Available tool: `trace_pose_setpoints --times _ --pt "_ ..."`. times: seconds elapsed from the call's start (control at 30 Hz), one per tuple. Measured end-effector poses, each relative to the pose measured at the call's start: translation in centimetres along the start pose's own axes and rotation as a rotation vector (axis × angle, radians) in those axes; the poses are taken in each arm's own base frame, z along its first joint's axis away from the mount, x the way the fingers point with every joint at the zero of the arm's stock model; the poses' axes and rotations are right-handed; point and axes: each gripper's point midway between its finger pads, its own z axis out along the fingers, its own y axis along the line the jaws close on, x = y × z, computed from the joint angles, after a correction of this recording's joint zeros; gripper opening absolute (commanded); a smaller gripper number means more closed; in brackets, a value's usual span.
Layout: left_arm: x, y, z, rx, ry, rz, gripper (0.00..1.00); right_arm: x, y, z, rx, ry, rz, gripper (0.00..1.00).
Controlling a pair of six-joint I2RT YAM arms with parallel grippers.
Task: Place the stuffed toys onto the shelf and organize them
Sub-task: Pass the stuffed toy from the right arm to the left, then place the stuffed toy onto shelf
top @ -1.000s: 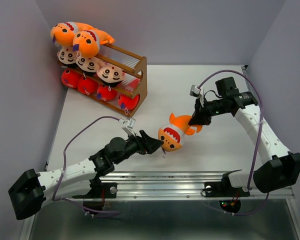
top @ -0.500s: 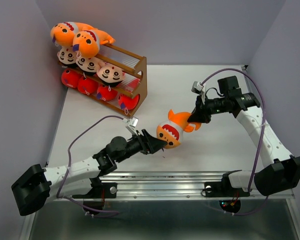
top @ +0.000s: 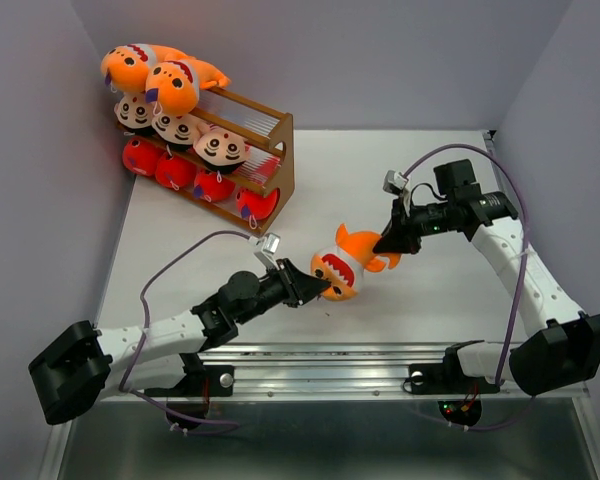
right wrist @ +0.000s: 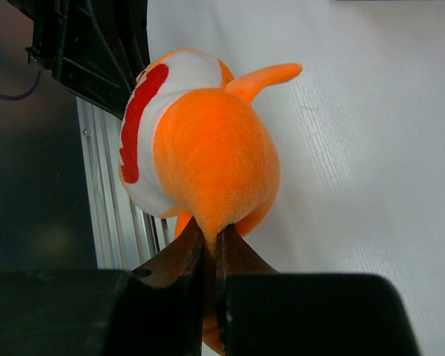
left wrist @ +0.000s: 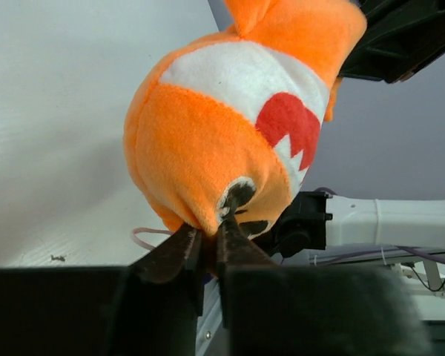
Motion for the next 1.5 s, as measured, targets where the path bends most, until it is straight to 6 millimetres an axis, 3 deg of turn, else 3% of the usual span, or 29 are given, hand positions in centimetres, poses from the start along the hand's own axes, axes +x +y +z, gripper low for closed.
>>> trace_pose_setpoints --times 0.03,0.1,0.17,0.2,0.3,0.37,0.5,0.63,0.77,1.03,1.13,1.2,1.33,1.5 --pt "-0.1 -0.1 0.1 0.002 -0.001 0.012 0.01 0.1 0.1 0.0 -0.005 -0.001 0.0 0.01" --pt "-0.2 -0.2 0.3 0.004 -0.001 0.028 0.0 0.5 0.2 0.2 -0.012 0.0 0.002 0.01" --pt "-0.1 -0.2 0.4 0.002 0.009 0.045 0.0 1.0 0.2 0.2 -0.008 0.003 0.012 0.22" --pt "-0.1 -0.1 0.4 -0.002 0.013 0.053 0.0 1.3 0.1 0.2 -0.001 0.009 0.022 0.49" --pt "-0.4 0.2 0.5 -0.021 0.024 0.09 0.0 1.7 -0.2 0.1 0.03 0.025 0.041 0.74" --pt "-0.9 0.2 0.5 -0.03 0.019 0.114 0.0 1.6 -0.5 -0.4 0.08 0.034 0.043 0.99" --pt "-3.3 -1.1 -1.0 -0.009 -0.04 0.152 0.0 0.9 -1.8 -2.1 0.262 0.033 0.035 1.0" --pt "-6.7 -3.0 -3.1 0.007 -0.131 0.181 0.0 0.0 -3.9 -5.2 0.527 -0.01 0.014 1.0" --pt "-11.8 -5.8 -5.8 -0.007 -0.261 0.228 0.0 1.0 -5.7 -7.4 0.713 -0.043 0.055 1.0" --pt "-20.1 -11.0 -8.6 -0.067 -0.463 0.278 0.0 6.6 -8.4 -6.2 0.769 -0.002 0.181 1.0" --pt "-24.4 -12.5 -8.9 -0.128 -0.554 0.285 0.0 8.5 -9.3 -6.0 0.773 0.001 0.23 1.0" --pt "-27.2 -12.9 -9.2 -0.167 -0.619 0.286 0.0 9.5 -9.6 -5.8 0.77 -0.005 0.254 1.0" --pt "-32.0 -11.0 -9.0 -0.314 -0.684 0.263 0.0 11.0 -10.1 -5.6 0.766 -0.003 0.299 1.0" --pt "-36.9 -7.6 -7.7 -0.464 -0.68 0.212 0.0 10.3 -10.2 -5.4 0.749 -0.032 0.289 1.0"
